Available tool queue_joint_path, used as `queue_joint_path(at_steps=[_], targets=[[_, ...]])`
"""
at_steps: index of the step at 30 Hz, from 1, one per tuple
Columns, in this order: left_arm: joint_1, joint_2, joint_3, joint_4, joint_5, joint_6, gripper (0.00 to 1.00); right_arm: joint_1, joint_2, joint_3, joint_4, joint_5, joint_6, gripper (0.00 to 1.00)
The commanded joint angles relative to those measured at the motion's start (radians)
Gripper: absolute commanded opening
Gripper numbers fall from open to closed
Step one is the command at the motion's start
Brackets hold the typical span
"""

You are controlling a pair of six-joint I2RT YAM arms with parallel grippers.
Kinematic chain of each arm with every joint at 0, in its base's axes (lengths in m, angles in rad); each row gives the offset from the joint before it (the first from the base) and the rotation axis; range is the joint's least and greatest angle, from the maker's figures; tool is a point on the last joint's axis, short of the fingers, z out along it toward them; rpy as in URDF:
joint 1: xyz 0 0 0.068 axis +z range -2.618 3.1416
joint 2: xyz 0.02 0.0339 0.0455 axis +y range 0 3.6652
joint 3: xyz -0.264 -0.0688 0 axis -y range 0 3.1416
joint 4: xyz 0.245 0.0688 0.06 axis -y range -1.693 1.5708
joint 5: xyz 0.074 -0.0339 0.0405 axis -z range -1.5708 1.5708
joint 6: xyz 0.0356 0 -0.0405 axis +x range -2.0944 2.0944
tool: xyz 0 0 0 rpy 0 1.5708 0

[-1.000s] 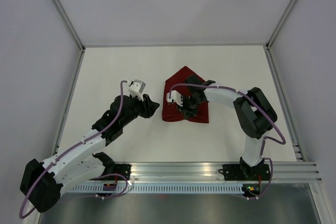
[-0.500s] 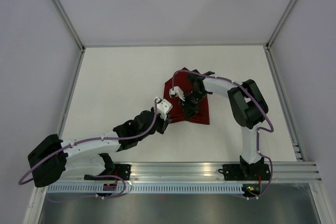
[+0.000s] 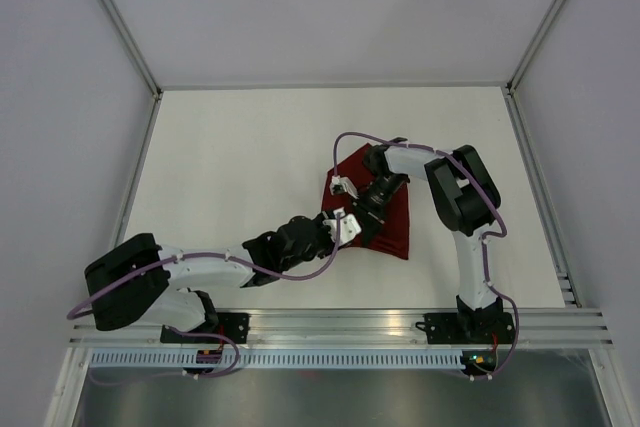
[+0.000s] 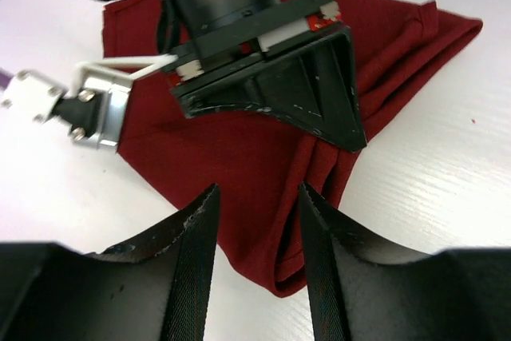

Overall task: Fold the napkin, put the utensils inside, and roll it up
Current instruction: Roll the napkin with the utensil

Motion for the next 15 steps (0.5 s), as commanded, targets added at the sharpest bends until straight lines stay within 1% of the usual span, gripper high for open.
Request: queue_joint_path(at_steps=[1, 2, 10, 15], targets=[[-0.020, 0.045, 0.069, 0.001, 0.082, 0.131, 0.50, 0.003, 0.099, -0.055, 0.067, 0.226, -0.060, 0.22], [-0.027, 0.053, 0.077, -0.022, 0.091, 0.137, 0.50, 0.002, 0.099, -0.053, 0.069, 0.227, -0.055, 0.22], [-0.069, 0.073, 0.085, -0.053, 0.133, 0.211, 0.52, -0.001, 0.104, -0.056, 0.087, 0.236, -0.040, 0.22], [-0.087, 0.128, 0.118, -0.102, 0.139, 0.280, 0.53, -0.006, 0.104, -0.061, 0.096, 0.241, -0.032, 0.22]])
